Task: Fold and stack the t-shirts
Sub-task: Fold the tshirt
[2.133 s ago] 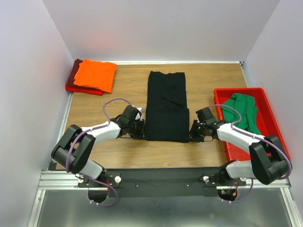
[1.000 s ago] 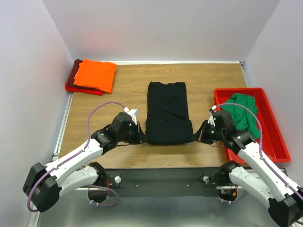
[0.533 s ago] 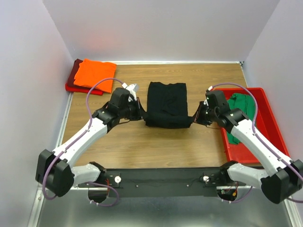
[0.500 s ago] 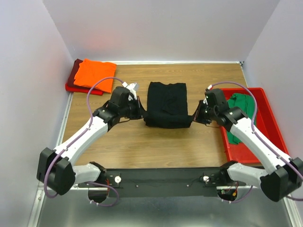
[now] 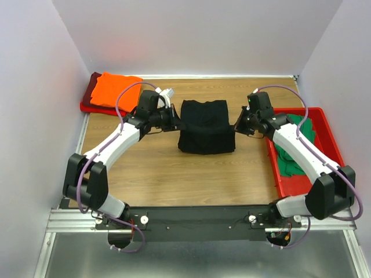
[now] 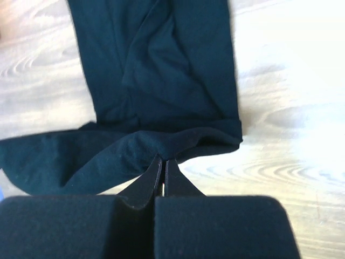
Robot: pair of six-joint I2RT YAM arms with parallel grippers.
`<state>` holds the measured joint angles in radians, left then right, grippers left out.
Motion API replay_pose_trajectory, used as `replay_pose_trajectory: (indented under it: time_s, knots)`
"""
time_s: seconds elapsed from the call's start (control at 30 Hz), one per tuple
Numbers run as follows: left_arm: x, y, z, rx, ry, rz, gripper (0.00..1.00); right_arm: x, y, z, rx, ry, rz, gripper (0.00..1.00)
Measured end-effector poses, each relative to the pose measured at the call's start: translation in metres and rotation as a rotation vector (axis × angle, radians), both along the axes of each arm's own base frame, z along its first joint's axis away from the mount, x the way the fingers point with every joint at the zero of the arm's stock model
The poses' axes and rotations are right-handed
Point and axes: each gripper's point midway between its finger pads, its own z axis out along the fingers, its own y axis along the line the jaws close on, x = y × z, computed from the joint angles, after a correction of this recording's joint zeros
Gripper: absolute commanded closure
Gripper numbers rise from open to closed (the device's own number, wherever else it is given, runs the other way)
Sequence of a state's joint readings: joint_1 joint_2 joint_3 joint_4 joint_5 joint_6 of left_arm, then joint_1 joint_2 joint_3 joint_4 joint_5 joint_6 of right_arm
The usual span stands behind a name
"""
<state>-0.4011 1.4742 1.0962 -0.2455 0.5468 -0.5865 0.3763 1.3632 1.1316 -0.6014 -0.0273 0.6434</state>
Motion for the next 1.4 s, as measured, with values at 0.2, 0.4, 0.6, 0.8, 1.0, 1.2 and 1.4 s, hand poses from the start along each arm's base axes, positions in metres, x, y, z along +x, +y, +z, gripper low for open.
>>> replay_pose_trajectory:
  time_s: [0.2,0.4,0.6,0.8,1.0,1.2,1.4]
  knots:
    - [0.032,-0.006,-0.005,-0.032,0.002,-0.007,1.0,0.033,-0.004,-0.003,0.003,-0.012,-0.019,1.0]
    - [0.077,-0.011,-0.026,-0.061,0.032,0.021,1.0,0.079,0.001,-0.012,0.003,-0.018,-0.013,0.99]
    - [0.149,-0.013,-0.035,-0.118,0.007,0.085,1.0,0.172,0.008,-0.019,0.025,-0.071,-0.013,1.0]
    - [0.208,-0.007,-0.042,-0.173,-0.019,0.144,1.0,0.262,0.02,-0.056,0.091,-0.105,0.02,1.0]
    - [0.226,0.007,-0.087,-0.165,0.067,0.237,1.0,0.277,0.037,-0.125,0.153,-0.017,0.05,1.0]
    - [0.208,0.014,-0.133,-0.12,0.178,0.308,1.0,0.251,0.041,-0.14,0.186,0.025,0.033,0.99]
    - [0.164,0.016,-0.15,-0.082,0.235,0.343,1.0,0.18,0.035,-0.141,0.191,0.089,-0.008,1.0]
